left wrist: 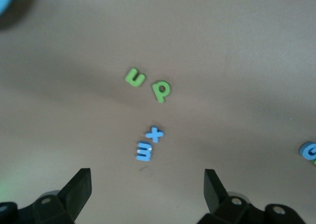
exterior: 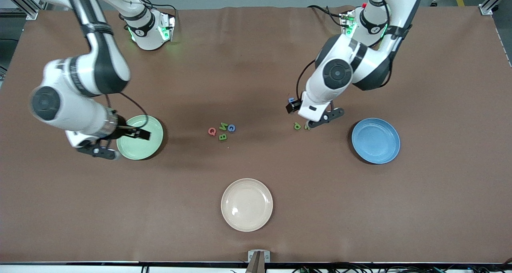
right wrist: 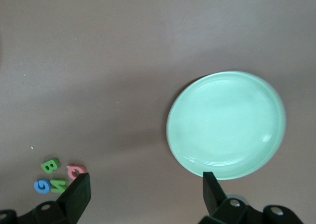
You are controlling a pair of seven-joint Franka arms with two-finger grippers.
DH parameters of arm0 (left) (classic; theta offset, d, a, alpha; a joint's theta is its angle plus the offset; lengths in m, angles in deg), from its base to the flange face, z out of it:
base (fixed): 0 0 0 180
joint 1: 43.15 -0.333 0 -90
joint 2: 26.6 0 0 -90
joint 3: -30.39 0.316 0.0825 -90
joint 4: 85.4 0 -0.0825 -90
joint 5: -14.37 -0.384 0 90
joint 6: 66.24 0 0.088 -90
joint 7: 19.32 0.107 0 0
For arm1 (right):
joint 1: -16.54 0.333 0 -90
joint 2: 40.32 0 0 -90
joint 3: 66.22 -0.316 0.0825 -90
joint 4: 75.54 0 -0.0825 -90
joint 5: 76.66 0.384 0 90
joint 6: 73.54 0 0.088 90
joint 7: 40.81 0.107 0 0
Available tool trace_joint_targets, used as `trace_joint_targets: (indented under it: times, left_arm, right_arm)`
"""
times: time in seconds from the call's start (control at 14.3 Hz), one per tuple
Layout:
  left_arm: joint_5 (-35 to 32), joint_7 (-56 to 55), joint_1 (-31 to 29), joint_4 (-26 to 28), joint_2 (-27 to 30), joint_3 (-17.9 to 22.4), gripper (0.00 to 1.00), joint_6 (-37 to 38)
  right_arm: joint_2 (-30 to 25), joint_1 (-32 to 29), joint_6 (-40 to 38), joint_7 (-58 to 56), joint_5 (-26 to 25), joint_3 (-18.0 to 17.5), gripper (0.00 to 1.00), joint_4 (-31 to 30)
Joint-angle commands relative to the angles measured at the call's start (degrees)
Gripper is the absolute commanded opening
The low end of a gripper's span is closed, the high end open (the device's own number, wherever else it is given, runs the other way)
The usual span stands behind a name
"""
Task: Sort upper and lower case letters into plates
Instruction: 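Grasp the blue m with the left gripper while the right gripper grasps the pink a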
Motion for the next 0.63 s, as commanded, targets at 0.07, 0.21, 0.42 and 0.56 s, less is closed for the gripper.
trace_joint_targets:
  times: [0.07,0.21,0.42,0.56]
  left_arm:
    - [-3.2,-4.4,2.4,3.5,-1.8,0.4,0.99,-6.3]
    - [-3.3,-4.5,2.9,7.9,-1.6,0.4,0.99,-12.2]
    - [-3.3,-4.7,4.5,12.4,-2.1,0.4,0.99,-18.9]
    - [-3.3,-4.7,4.8,14.7,-2.9,0.4,0.99,-23.0]
  right_arm:
    - [3.4,5.9,8.6,6.2,0.7,0.4,1.00,-4.3]
    - [7.0,7.3,13.5,6.4,0.7,0.4,1.00,-4.2]
    - [12.6,9.8,19.6,9.0,0.7,0.5,1.00,-4.1]
    - [13.1,11.5,20.3,12.7,0.6,0.5,1.00,-4.0]
